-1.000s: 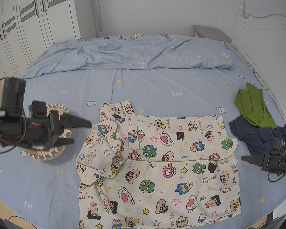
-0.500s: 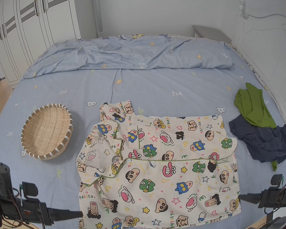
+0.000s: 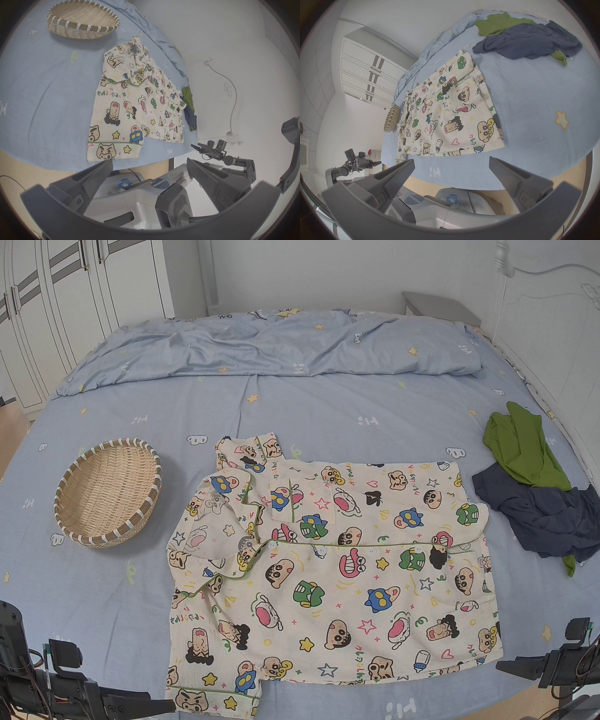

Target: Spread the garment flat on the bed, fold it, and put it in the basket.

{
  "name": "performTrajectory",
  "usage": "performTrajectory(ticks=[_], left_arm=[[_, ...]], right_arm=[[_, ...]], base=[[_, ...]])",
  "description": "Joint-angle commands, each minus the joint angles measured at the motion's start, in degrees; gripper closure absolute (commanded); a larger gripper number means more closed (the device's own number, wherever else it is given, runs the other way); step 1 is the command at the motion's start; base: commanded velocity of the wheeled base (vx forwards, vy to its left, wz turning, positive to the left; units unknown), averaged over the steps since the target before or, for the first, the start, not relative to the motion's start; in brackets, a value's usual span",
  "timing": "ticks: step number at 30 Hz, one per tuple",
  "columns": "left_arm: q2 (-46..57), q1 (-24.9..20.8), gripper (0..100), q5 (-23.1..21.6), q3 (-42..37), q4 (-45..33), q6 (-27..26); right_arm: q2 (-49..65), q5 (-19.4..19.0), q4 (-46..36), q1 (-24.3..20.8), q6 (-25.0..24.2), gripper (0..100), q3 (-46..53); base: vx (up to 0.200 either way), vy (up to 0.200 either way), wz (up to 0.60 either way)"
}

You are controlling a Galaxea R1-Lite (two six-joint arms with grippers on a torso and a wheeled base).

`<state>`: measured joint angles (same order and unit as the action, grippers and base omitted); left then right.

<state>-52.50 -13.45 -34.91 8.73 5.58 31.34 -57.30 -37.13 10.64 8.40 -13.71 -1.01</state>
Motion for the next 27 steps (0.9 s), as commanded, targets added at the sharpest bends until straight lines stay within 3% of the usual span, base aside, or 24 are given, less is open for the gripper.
performTrajectory(ticks=[1,6,9,13,14,17,21,27], left_arm=[[-6.56,0.09,0,0.02,4.89,3.65,0.03],[-17.54,0.79,0,0.02,15.62,4.7,-1.37],[-19.74,1.49,0,-0.07,17.99,4.35,-4.27],[-25.01,3.16,0,-0.15,17.64,2.59,-13.15],[-25.01,3.16,0,-0.15,17.64,2.59,-13.15],[-28.62,9.67,0,-0.33,17.2,0.22,-21.76],[-32.84,13.09,0,-0.51,17.9,0.04,-23.43],[-36.44,12.57,0,-0.51,17.46,0.39,-23.7]], right_arm=[[-1.5,-0.84,0.34,-0.14,-0.08,0,-1.27],[-7.48,-2.68,0.26,0.3,0.09,0,-6.2],[-10.91,-2.95,-0.01,-0.14,0.53,0,-9.45],[-15.92,-3.3,0.61,-1.9,1.15,0,-9.54],[-15.92,-3.3,0.61,-1.9,1.15,0,-9.54],[-15.57,-8.66,6.06,0.57,0.88,0,-3.29],[-12.31,-10.94,7.64,1.71,0.97,0,-0.92],[-12.4,-10.77,7.73,2.15,0.88,0,-1.01]], base=[[0.0,0.0,0.0],[0.0,0.0,0.0],[0.0,0.0,0.0],[0.0,0.0,0.0],[0.0,0.0,0.0],[0.0,0.0,0.0],[0.0,0.0,0.0],[0.0,0.0,0.0]])
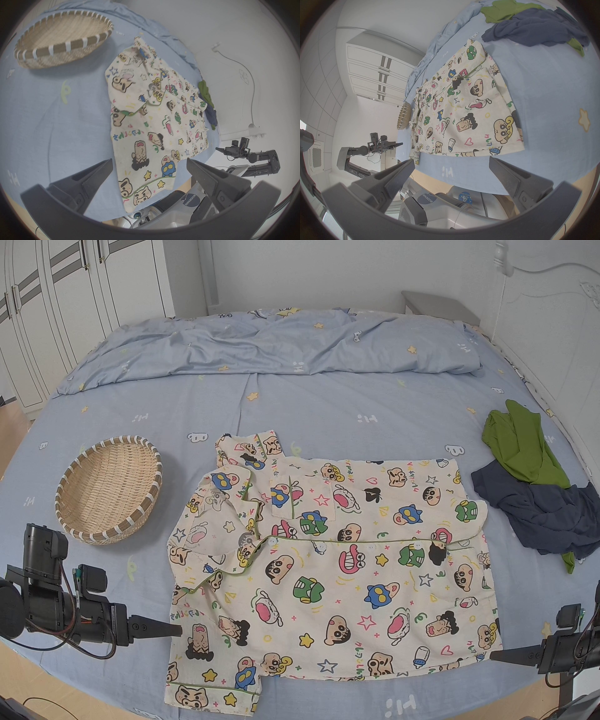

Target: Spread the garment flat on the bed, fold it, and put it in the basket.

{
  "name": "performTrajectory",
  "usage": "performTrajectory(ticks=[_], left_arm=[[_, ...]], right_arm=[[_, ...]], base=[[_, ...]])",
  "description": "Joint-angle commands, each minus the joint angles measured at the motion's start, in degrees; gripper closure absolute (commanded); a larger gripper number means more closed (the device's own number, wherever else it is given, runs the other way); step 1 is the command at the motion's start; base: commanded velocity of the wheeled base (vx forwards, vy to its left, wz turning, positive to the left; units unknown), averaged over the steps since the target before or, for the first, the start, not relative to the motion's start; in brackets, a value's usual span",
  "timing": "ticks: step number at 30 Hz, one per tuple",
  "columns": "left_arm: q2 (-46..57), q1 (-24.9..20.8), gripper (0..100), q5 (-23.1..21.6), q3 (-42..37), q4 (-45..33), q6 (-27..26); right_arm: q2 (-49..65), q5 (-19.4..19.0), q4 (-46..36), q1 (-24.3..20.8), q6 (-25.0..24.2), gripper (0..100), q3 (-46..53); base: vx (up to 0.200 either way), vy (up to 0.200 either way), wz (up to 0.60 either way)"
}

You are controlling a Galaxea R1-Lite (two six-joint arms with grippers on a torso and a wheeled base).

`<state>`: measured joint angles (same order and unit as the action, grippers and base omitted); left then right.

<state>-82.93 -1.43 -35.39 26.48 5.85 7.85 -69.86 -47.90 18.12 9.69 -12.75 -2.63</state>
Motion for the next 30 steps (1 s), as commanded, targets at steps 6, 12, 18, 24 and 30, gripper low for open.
performTrajectory(ticks=[6,12,18,24,30], left_arm=[[-6.98,0.9,0,0.06,0.07,0.13,-0.73],[-6.54,3.54,0,0.15,1.12,0.13,-0.56],[-6.8,5.03,0,0.06,2.0,0.13,-0.47],[-8.83,2.31,0,0.06,1.21,0.13,-0.73],[-12.96,0.02,0,0.67,1.38,0.3,-0.82]], right_arm=[[0.08,0.0,0.34,0.86,0.01,0,0.96],[-0.1,0.08,0.61,0.94,0.01,0,0.88],[-0.1,0.17,0.69,0.94,-0.08,0,0.88],[-0.18,0.17,0.69,1.03,-0.08,0,0.88],[-0.1,0.17,0.78,1.03,-0.08,0,0.88]], base=[[0.0,0.0,0.0],[0.0,0.0,0.0],[0.0,0.0,0.0],[0.0,0.0,0.0],[0.0,0.0,0.0]])
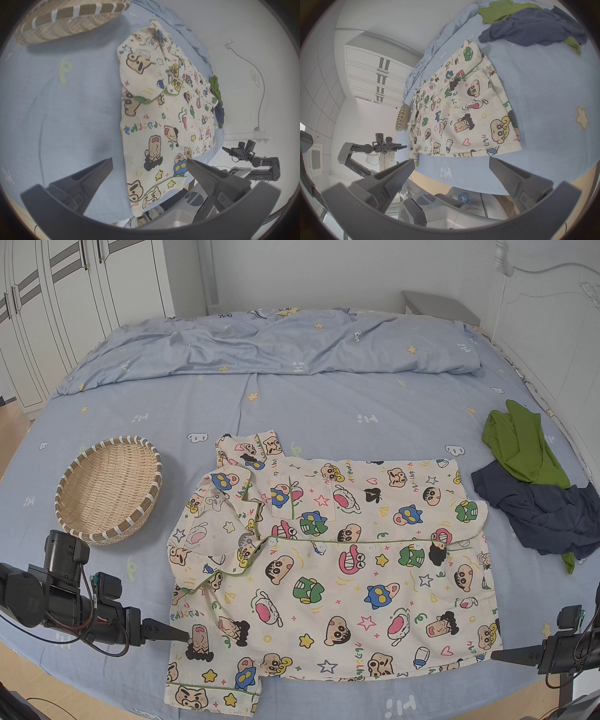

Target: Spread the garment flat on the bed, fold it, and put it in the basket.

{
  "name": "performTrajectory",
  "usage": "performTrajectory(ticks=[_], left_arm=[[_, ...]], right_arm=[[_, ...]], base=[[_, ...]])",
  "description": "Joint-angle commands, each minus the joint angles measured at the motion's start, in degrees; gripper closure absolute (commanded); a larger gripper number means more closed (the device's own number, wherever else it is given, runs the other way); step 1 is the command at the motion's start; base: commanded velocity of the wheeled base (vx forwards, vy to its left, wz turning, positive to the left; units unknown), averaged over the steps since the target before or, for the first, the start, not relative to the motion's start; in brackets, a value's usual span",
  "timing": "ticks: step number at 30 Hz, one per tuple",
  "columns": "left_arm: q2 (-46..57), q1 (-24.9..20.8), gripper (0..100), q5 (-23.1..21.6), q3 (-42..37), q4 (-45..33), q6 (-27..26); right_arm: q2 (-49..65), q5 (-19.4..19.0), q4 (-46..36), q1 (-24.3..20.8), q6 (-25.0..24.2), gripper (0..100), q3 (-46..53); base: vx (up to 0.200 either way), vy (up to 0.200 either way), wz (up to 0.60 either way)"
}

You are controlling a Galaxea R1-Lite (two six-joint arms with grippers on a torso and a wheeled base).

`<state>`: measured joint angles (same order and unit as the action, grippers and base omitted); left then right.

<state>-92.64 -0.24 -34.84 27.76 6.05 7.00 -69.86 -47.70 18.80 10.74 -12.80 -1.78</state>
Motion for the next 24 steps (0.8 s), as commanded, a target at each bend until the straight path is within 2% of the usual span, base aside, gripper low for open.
performTrajectory(ticks=[1,14,24], left_arm=[[-3.43,-1.16,0,0.12,0.19,0.11,0.03],[-6.59,-4.59,0,0.04,-0.16,2.04,0.21],[-8.35,-5.21,0,-0.4,-0.16,3.18,0.21]], right_arm=[[-0.1,-0.02,0.01,-0.02,-0.03,0,0.11],[-0.01,-0.02,0.1,0.77,-0.03,0,-0.15],[0.08,-0.02,0.1,0.77,-0.03,0,-0.07]], base=[[0.0,0.0,0.0],[0.0,0.0,0.0],[0.0,0.0,0.0]])
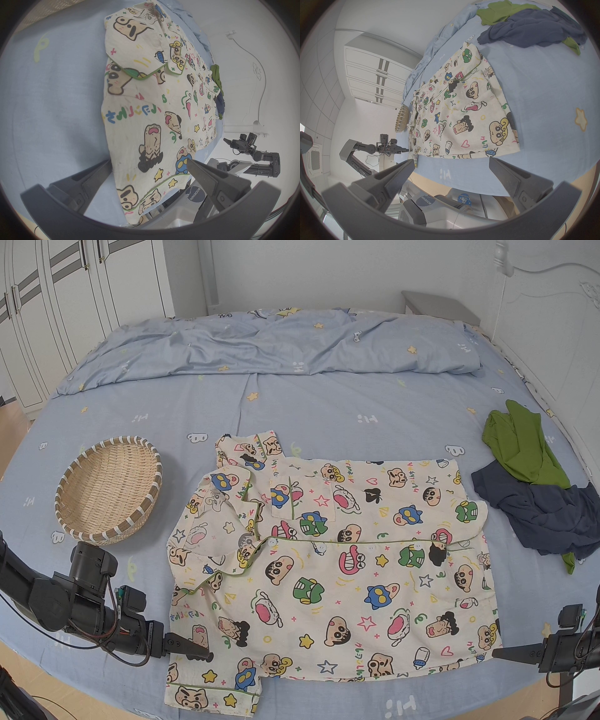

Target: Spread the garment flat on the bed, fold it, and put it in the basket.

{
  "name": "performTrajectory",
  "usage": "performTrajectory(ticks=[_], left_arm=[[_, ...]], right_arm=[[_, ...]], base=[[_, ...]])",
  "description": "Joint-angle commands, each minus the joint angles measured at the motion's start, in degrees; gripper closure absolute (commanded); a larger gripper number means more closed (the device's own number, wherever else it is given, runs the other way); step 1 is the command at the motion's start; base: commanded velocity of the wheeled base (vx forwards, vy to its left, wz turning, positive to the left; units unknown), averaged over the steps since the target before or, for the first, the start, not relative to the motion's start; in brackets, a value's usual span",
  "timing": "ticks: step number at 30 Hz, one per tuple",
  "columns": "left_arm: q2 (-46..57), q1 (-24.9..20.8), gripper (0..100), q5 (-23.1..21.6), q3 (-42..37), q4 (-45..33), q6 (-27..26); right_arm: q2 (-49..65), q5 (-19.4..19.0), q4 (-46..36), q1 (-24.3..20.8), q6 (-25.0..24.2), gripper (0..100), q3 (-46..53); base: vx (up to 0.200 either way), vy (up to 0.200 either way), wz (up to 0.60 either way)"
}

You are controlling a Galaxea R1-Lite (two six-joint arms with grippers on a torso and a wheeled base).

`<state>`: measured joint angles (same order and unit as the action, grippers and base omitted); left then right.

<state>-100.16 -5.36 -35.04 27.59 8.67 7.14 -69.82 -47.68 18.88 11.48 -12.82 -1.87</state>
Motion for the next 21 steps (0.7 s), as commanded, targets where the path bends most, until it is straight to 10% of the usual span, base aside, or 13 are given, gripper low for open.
performTrajectory(ticks=[1,9,10,21], left_arm=[[-0.92,-0.17,0,-0.3,-0.08,1.0,0.15],[-1.8,-0.17,0,-0.3,0.36,1.18,0.15],[-1.8,-0.26,100,-0.3,0.45,1.18,0.24],[-1.97,-0.17,100,-0.12,0.71,1.18,0.33]], right_arm=[[0.03,-0.05,0.01,-0.06,-0.01,0,0.02],[0.03,-0.05,0.01,-0.06,-0.01,0,0.02],[0.12,-0.05,0.01,0.03,-0.01,0,0.02],[-0.23,0.04,-0.16,-0.06,-0.01,0,-0.07]], base=[[0.0,0.0,0.0],[0.0,0.0,0.0],[0.0,0.0,0.0],[0.0,0.0,0.0]])
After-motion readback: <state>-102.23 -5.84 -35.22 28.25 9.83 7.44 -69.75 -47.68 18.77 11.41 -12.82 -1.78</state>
